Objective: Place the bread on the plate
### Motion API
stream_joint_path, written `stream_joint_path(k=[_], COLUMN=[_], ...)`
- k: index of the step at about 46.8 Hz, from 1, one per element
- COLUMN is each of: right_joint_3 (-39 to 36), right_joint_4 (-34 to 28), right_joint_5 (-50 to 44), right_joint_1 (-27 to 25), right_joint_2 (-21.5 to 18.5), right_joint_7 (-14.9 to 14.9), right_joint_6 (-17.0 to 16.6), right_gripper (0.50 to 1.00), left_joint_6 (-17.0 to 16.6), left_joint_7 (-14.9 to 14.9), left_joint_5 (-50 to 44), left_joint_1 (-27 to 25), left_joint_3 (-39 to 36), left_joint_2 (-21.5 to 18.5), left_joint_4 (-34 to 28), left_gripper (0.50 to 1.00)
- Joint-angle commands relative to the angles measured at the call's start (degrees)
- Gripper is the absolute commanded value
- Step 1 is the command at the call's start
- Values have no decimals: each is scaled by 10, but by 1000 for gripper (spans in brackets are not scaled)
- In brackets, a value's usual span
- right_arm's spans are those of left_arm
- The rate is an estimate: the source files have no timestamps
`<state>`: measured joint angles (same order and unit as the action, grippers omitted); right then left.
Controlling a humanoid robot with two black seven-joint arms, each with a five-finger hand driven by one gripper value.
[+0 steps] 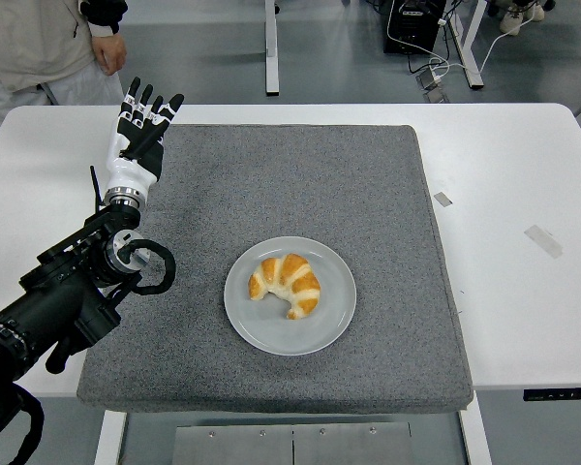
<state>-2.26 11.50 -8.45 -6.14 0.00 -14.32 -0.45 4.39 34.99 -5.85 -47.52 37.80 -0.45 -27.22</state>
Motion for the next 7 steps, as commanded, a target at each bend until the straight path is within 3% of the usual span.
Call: stream_joint_path(k=[1, 7], right_joint_3=[0, 1], right_joint_4=[0, 0], right_joint_5=[-1, 0], right_joint_1=[0, 0], right_joint_2=[0, 0], right_joint_7=[0, 0], right_joint_6=[0, 0], right_gripper=[1000, 1000], left_joint_6=[-6, -6], left_joint_7=[0, 0], left_joint_5=[0, 0], left_joint_1=[2, 1], left_joint_3=[3, 3], left_joint_2=[3, 3], left_joint_4=[0, 0], left_gripper=[998, 998])
